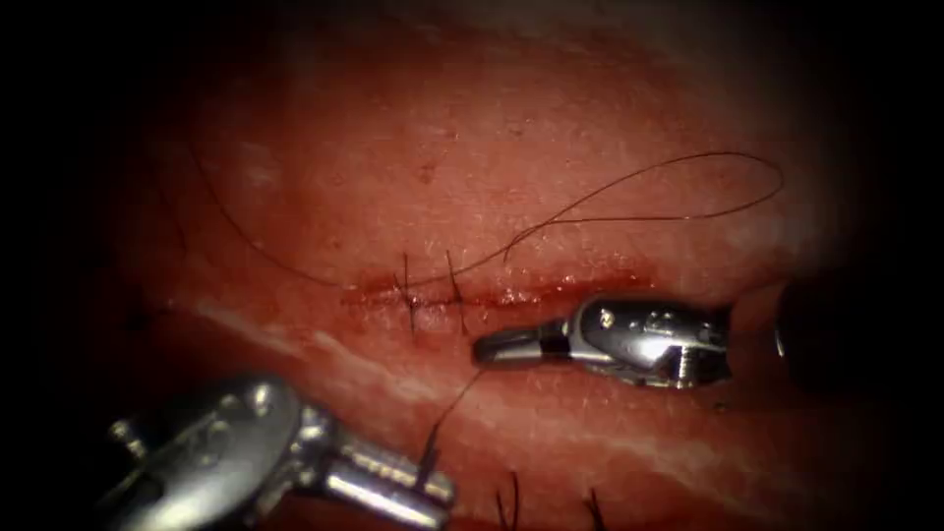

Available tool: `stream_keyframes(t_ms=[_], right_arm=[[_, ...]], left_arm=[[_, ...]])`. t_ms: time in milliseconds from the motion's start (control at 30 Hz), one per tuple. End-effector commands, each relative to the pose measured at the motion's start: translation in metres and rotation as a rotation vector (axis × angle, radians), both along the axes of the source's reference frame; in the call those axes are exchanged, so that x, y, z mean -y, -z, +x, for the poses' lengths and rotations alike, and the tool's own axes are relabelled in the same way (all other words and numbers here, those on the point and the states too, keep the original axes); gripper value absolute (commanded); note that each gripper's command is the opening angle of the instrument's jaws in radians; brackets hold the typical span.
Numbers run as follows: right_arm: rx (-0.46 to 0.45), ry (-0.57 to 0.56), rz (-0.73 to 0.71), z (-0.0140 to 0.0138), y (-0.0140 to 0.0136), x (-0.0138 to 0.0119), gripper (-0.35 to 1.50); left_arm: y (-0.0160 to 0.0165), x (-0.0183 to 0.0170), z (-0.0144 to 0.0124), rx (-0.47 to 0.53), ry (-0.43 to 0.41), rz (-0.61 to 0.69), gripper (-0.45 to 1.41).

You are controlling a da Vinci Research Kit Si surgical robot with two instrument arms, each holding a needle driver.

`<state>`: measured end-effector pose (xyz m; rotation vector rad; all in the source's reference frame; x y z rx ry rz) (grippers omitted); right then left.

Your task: Wound Closure

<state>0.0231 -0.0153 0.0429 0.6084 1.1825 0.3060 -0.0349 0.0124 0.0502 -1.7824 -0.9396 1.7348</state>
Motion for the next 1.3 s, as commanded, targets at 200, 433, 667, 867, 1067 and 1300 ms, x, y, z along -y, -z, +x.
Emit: stream_keyframes(t_ms=[200, 433, 667, 867, 1067, 1300], right_arm=[[0.029, -0.014, 0.060, -0.0003, 0.0021, 0.0020, -0.35], [0.011, -0.020, 0.080, 0.0001, 0.0074, 0.0038, -0.35], [-0.012, -0.050, 0.113, 0.0015, 0.0121, 0.0036, -0.35], [-0.057, -0.072, -0.059, 0.0009, 0.0116, 0.0025, 0.79], [-0.058, -0.082, -0.126, -0.0010, 0.0091, 0.0022, 1.03], [-0.055, -0.080, -0.159, -0.0014, 0.0063, 0.0025, 1.01]], left_arm=[[-0.0012, -0.0002, 0.0002, -0.084, 0.039, -0.097, -0.45], [-0.0051, -0.0012, 0.0020, -0.232, 0.103, -0.213, -0.45], [-0.0097, -0.0018, 0.0041, -0.358, 0.155, -0.310, -0.45], [-0.0097, -0.0015, 0.0065, -0.415, 0.181, -0.341, -0.45], [-0.0059, 0.0000, 0.0080, -0.392, 0.160, -0.331, -0.45], [0.0002, 0.0014, 0.0078, -0.347, 0.126, -0.335, -0.45]])
